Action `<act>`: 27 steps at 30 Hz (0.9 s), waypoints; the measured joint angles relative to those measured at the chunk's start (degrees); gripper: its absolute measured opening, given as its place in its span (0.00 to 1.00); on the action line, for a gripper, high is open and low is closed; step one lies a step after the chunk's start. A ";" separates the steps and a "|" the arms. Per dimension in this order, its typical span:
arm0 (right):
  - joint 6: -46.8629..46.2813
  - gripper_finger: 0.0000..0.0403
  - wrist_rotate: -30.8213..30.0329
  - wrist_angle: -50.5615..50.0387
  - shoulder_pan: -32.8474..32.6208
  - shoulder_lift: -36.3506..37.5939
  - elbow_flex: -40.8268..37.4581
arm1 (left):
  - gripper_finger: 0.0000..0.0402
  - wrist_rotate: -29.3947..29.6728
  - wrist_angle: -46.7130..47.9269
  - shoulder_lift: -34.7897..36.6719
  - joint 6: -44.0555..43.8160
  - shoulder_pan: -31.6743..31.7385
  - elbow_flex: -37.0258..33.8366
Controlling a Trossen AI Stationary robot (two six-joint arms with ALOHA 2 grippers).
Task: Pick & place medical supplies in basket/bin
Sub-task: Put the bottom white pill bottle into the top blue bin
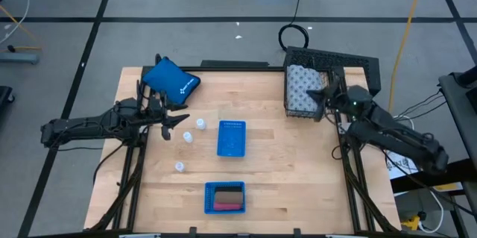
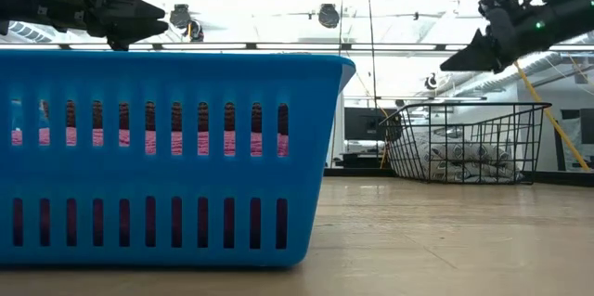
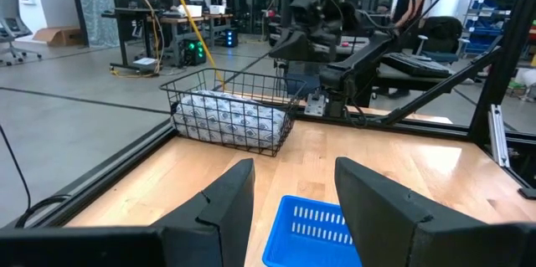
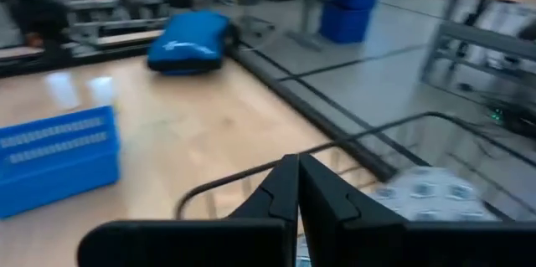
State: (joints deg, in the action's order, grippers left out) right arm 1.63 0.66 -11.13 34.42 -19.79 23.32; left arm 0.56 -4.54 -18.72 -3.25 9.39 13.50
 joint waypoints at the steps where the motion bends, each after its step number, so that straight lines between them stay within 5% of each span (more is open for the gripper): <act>1: 0.37 0.00 0.82 0.77 -1.03 0.18 -0.73 | 0.44 0.00 -0.02 -0.01 -0.01 0.00 0.00; 12: 2.32 0.00 0.65 16.89 -16.56 0.30 -12.22 | 0.44 0.00 0.00 0.00 -0.01 0.00 0.00; 27: 5.11 0.00 -0.74 11.96 -28.02 13.89 -12.92 | 0.44 0.00 -0.01 0.00 0.00 0.00 0.00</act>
State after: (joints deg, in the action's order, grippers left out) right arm 6.74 -0.08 0.83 6.40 -5.90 10.40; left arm 0.56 -4.55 -18.72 -3.25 9.39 13.50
